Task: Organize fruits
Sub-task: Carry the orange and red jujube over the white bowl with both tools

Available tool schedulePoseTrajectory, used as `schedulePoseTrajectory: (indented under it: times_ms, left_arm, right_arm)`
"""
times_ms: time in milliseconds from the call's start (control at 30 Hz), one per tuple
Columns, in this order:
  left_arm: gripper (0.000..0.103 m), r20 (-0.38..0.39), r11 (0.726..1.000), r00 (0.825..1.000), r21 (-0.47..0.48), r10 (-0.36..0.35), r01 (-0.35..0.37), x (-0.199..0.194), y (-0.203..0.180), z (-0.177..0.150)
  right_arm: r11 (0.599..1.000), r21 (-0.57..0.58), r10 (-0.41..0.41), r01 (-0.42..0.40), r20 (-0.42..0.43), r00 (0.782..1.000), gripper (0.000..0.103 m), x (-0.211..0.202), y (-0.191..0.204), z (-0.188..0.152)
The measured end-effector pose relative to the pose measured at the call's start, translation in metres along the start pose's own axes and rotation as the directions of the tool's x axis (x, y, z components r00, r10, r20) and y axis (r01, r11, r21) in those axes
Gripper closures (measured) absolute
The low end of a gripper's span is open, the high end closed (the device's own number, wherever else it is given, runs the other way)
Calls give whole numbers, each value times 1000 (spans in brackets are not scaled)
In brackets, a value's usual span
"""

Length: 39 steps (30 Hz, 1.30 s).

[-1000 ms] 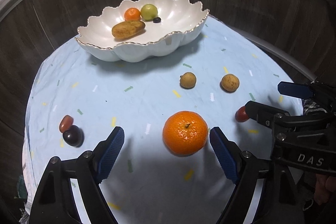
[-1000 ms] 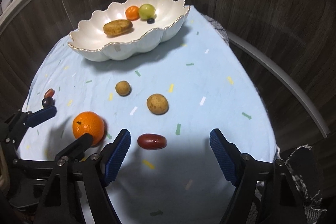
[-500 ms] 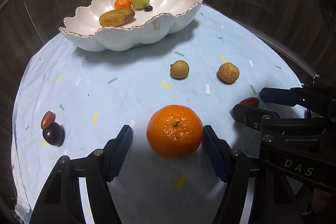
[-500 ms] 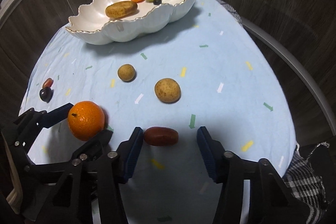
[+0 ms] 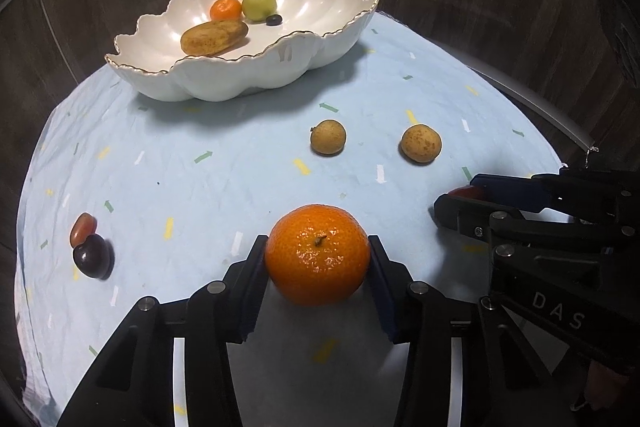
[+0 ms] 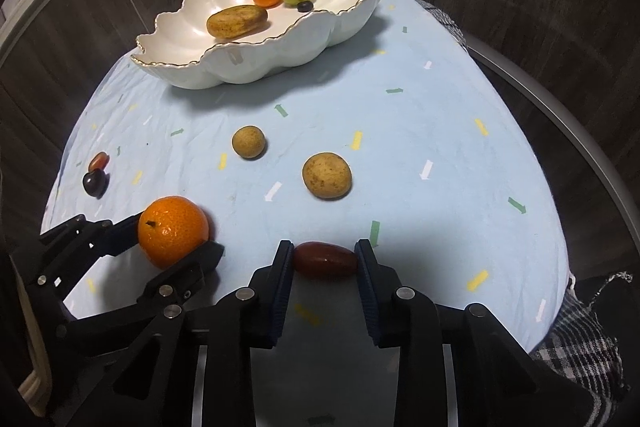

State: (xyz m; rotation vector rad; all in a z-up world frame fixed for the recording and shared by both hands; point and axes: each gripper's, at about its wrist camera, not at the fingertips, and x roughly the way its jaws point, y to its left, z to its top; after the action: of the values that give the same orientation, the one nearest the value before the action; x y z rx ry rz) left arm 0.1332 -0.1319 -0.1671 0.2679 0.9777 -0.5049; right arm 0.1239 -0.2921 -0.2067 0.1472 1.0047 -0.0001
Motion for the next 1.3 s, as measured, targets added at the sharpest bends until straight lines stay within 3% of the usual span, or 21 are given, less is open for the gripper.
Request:
schedulePoseTrajectory:
  times_ms: [1300]
  left_arm:
    - [57,95,995,994,-87,52,-43,-46,27,21]
  right_arm:
    - [999,-42,7,-2,109,994,71,-45,15,15]
